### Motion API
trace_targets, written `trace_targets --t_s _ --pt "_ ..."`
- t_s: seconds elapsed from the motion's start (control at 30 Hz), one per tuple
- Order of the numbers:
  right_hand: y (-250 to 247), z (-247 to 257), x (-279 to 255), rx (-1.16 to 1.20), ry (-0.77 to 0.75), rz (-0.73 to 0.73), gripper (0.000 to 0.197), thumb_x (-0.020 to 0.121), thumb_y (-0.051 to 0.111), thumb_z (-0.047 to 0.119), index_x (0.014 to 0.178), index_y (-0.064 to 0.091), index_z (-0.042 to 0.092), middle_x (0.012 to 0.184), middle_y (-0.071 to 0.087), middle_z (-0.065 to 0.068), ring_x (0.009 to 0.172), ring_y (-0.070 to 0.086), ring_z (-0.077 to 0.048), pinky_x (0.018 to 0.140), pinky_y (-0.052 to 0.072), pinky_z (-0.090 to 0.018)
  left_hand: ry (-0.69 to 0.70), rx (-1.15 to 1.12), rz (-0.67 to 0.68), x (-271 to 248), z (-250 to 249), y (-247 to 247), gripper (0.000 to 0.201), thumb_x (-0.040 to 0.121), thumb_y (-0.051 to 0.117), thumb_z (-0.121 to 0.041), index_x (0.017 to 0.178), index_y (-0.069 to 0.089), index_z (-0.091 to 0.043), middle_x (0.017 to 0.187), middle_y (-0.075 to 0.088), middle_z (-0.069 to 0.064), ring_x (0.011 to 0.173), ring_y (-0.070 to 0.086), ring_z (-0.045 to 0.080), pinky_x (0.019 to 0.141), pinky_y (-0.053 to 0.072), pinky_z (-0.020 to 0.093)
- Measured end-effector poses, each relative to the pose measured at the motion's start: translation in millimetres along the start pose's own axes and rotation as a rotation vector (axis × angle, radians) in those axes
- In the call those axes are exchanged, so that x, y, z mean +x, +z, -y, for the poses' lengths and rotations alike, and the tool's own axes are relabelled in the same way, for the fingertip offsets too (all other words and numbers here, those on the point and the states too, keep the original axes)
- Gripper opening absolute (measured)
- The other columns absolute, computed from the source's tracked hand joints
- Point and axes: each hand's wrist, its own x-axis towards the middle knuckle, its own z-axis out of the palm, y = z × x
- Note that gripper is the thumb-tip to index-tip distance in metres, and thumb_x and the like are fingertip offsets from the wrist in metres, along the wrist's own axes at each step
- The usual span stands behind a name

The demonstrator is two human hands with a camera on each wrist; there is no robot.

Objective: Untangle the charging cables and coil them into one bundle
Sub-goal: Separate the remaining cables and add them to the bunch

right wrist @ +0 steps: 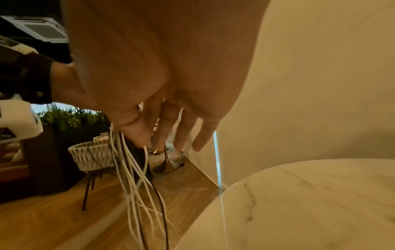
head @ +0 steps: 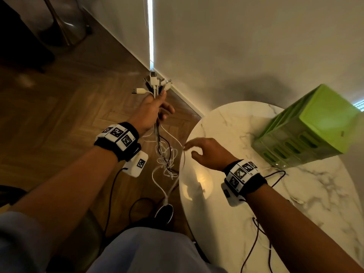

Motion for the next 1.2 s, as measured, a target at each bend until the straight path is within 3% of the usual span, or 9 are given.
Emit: trace_targets --t_s 0.17,0.37,0.47,0.6,0.7,0.83,0.9,1.07,1.2 --pt "-1.3 32.6 36.3 0.221 0.038 -0.172 0.053 0.093 0.065 0.030 0.140 0.050 0.012 0.142 0.055 -0.004 0.127 0.053 -0.015 0.108 0.045 -0.035 0.048 0.067 0.141 -11.6 -7.8 18.3 0.049 0.109 0.035 -0.038 0.103 0.065 0.000 0.087 0.074 0.007 0.080 0.071 0.018 0.075 0.056 0.029" --pt "17.6 69.7 62.7 0.730 0.141 -0.190 0.052 0.099 0.039 0.042 0.141 0.048 0.012 0.138 0.058 -0.009 0.128 0.056 -0.018 0.110 0.046 -0.040 0.128 0.333 0.300 -20.4 -19.7 20.0 0.040 0.108 0.034 -0.042 0.121 0.065 -0.020 0.081 0.068 -0.028 0.083 0.065 -0.008 0.071 0.049 0.010" --pt "19.4 83.1 59.8 0.929 0.221 -0.291 0.034 0.101 0.033 0.040 0.111 0.058 0.019 0.098 0.065 -0.006 0.094 0.063 -0.022 0.091 0.053 -0.040 0.110 0.411 0.362 -19.7 -30.4 8.2 0.041 0.104 0.033 -0.055 0.118 0.066 -0.034 0.103 0.070 -0.012 0.101 0.066 0.004 0.091 0.053 0.030" --pt "3.0 102.3 51.4 1.242 0.178 -0.287 0.018 0.092 0.039 0.032 0.079 0.048 0.024 0.067 0.034 0.005 0.060 0.032 -0.010 0.061 0.037 -0.027 0.195 0.201 0.471 -22.5 -26.7 1.4 0.032 0.102 0.044 -0.047 0.115 0.066 -0.028 0.124 0.066 0.012 0.118 0.063 0.028 0.100 0.050 0.056" --pt "-14.2 105.2 41.3 1.394 0.127 -0.248 0.021 0.081 0.050 0.032 0.064 0.055 0.021 0.068 0.035 -0.002 0.055 0.029 -0.013 0.058 0.027 -0.030 0.057 0.048 0.646 -29.9 -1.0 8.4 0.059 0.084 0.072 -0.048 0.127 0.055 -0.011 0.124 0.067 0.008 0.117 0.063 0.023 0.095 0.056 0.039" --pt "-31.2 103.9 27.5 1.308 0.148 -0.195 0.025 0.082 0.062 0.022 0.065 0.044 0.018 0.055 0.031 0.003 0.051 0.032 -0.015 0.060 0.037 -0.033 -0.141 0.410 0.922 -21.0 43.4 16.3 0.022 0.090 0.074 -0.018 0.111 0.067 -0.014 0.106 0.073 0.007 0.100 0.071 0.024 0.087 0.057 0.034" --pt "-33.8 103.6 21.6 1.137 0.185 -0.285 0.035 0.096 0.055 0.008 0.064 0.056 0.019 0.052 0.048 0.007 0.050 0.048 -0.009 0.061 0.041 -0.030 -0.020 0.632 0.803 -0.3 47.8 11.5 0.017 0.089 0.073 -0.034 0.101 0.068 -0.022 0.095 0.073 0.007 0.084 0.073 0.022 0.075 0.060 0.039" --pt "-43.1 111.1 26.4 1.215 0.196 -0.438 0.049 0.105 0.045 0.018 0.059 0.061 0.020 0.055 0.051 0.004 0.079 0.054 -0.027 0.094 0.044 -0.041 0.322 0.738 -0.073 36.5 56.5 3.6 0.035 0.081 0.068 -0.050 0.096 0.062 -0.019 0.084 0.066 -0.002 0.073 0.060 0.017 0.064 0.048 0.031" --pt "-75.7 112.9 24.2 1.506 0.143 -0.470 0.050 0.104 0.045 0.032 0.055 0.039 0.022 0.048 0.025 0.002 0.050 0.040 -0.021 0.090 0.050 -0.038 0.034 0.475 0.242 29.8 80.4 32.4 0.023 0.092 0.066 -0.041 0.098 0.067 -0.019 0.092 0.071 0.002 0.083 0.066 0.021 0.074 0.052 0.037"
